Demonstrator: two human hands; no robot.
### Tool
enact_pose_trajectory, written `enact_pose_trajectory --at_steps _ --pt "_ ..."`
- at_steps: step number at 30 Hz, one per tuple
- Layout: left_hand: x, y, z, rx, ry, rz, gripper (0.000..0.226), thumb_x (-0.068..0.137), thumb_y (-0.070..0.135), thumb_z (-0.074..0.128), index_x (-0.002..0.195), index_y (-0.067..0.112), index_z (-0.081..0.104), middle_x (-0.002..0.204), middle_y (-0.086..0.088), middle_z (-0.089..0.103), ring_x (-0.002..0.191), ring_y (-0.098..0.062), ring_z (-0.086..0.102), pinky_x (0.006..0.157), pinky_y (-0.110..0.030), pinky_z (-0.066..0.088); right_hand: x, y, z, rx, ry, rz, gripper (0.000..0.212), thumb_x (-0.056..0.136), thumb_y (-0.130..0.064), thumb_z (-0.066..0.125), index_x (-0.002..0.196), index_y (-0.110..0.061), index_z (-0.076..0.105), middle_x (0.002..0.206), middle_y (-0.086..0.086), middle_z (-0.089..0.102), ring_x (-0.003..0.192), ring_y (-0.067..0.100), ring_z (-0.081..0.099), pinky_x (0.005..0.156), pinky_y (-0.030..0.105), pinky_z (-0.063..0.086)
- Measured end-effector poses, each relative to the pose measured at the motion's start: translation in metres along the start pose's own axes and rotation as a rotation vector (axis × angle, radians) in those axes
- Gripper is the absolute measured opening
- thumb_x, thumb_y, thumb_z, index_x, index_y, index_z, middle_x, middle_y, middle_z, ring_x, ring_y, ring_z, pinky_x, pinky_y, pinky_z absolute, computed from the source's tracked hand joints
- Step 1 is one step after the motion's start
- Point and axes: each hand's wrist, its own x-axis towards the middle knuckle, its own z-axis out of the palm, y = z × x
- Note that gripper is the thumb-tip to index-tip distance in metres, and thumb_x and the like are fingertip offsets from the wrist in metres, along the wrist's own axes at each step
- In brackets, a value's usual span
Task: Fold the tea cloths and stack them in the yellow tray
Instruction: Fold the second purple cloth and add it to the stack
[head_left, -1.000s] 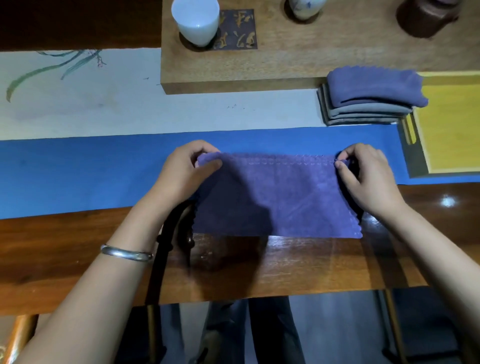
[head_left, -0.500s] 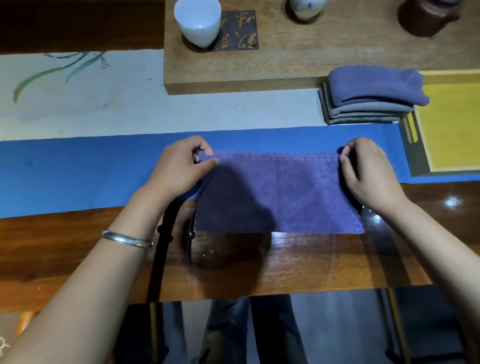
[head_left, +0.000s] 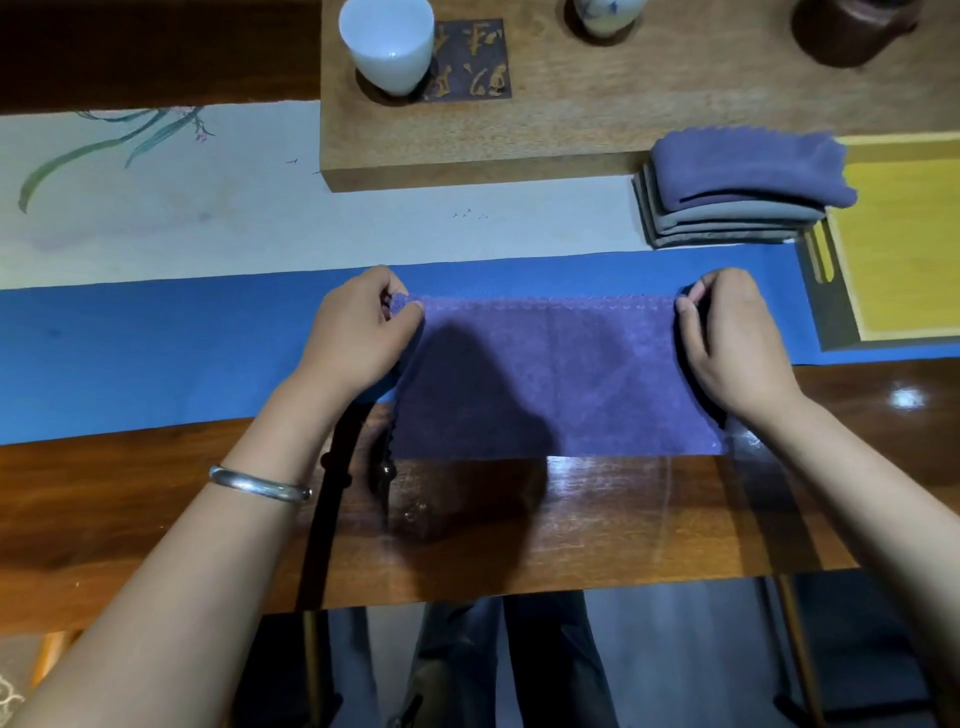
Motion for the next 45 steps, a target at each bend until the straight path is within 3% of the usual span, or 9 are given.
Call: enact_pose_trajectory --at_steps 5,10,17,22,25,28,32,37,45 --pt "-0.003 0.004 0.005 0.064 0.055 -0.007 0.014 0.085 0.026 0.048 0.079 0.013 0.050 0.069 0.003 0.054 0.071 -0.024 0.050 0.059 -0.039 0.041 0.005 -0.001 0.003 -0.050 -0.005 0.038 0.020 0.100 -0.021 0.040 0.098 -0.002 0.045 0.097 0.020 0.047 0.081 0.035 0.047 0.064 0.038 0.034" --pt "-0.007 0.007 0.011 0.079 0.114 -0.013 0.009 0.082 0.025 0.045 0.080 0.017 0.045 0.076 0.003 0.051 0.068 -0.020 0.047 0.051 -0.033 0.031 0.007 -0.002 0.006 -0.076 0.022 0.084 0.023 0.099 -0.027 0.042 0.097 -0.004 0.044 0.097 0.018 0.046 0.074 0.034 0.046 0.060 0.036 0.032" --pt "-0.039 -0.009 0.002 0.001 0.165 -0.003 0.031 0.084 0.013 0.054 0.114 0.019 0.053 0.108 0.003 0.047 0.078 -0.009 0.047 0.075 -0.026 0.036 -0.018 0.006 -0.005 0.054 0.089 0.144 0.032 0.097 -0.028 0.048 0.111 0.001 0.046 0.108 0.023 0.050 0.100 0.036 0.047 0.080 0.037 0.036" --pt "-0.104 -0.025 -0.007 0.034 0.185 -0.076 0.009 0.089 0.034 0.058 0.092 0.027 0.053 0.087 0.011 0.062 0.079 -0.014 0.058 0.066 -0.027 0.039 -0.076 0.016 -0.021 0.148 0.051 0.227 0.031 0.092 -0.034 0.043 0.104 -0.007 0.051 0.102 0.010 0.054 0.096 0.033 0.054 0.078 0.037 0.040" --pt "-0.128 -0.020 -0.001 0.062 0.089 -0.226 0.035 0.085 0.058 0.052 0.072 0.025 0.054 0.065 0.007 0.066 0.066 -0.021 0.066 0.063 -0.037 0.053 -0.099 0.011 -0.022 0.136 0.025 0.244 0.029 0.092 -0.037 0.041 0.095 -0.011 0.054 0.091 0.000 0.054 0.085 0.027 0.055 0.072 0.033 0.036" --pt "-0.132 -0.009 0.011 -0.014 0.085 -0.305 0.033 0.080 0.059 0.058 0.076 0.026 0.054 0.062 0.007 0.066 0.061 -0.016 0.066 0.062 -0.036 0.052 -0.107 0.000 -0.019 0.145 0.018 0.247 0.022 0.093 -0.034 0.051 0.100 -0.012 0.054 0.096 0.002 0.056 0.088 0.020 0.051 0.071 0.030 0.034" --pt "-0.127 0.001 0.013 -0.120 0.120 -0.101 0.032 0.079 0.031 0.068 0.102 0.034 0.046 0.072 0.015 0.059 0.061 -0.001 0.056 0.056 -0.012 0.041 -0.110 -0.005 -0.017 0.069 -0.081 0.101 0.041 0.078 -0.005 0.062 0.117 -0.011 0.051 0.111 0.005 0.047 0.095 0.017 0.049 0.070 0.032 0.042" --pt "-0.125 -0.016 0.000 -0.084 -0.149 0.282 0.047 0.073 0.006 0.071 0.117 0.021 0.061 0.104 0.006 0.057 0.092 -0.004 0.056 0.079 -0.012 0.047 -0.109 0.005 -0.020 0.031 -0.142 -0.023 0.031 0.076 -0.004 0.067 0.105 -0.011 0.061 0.110 0.005 0.048 0.104 0.026 0.054 0.080 0.037 0.049" --pt "-0.130 -0.028 -0.001 -0.138 -0.012 0.186 0.026 0.082 0.013 0.074 0.094 0.035 0.067 0.089 0.011 0.066 0.079 -0.006 0.064 0.072 -0.020 0.052 -0.109 0.010 -0.027 0.086 -0.096 -0.063 0.013 0.084 -0.007 0.066 0.097 -0.008 0.062 0.097 0.004 0.058 0.092 0.025 0.057 0.081 0.029 0.041"
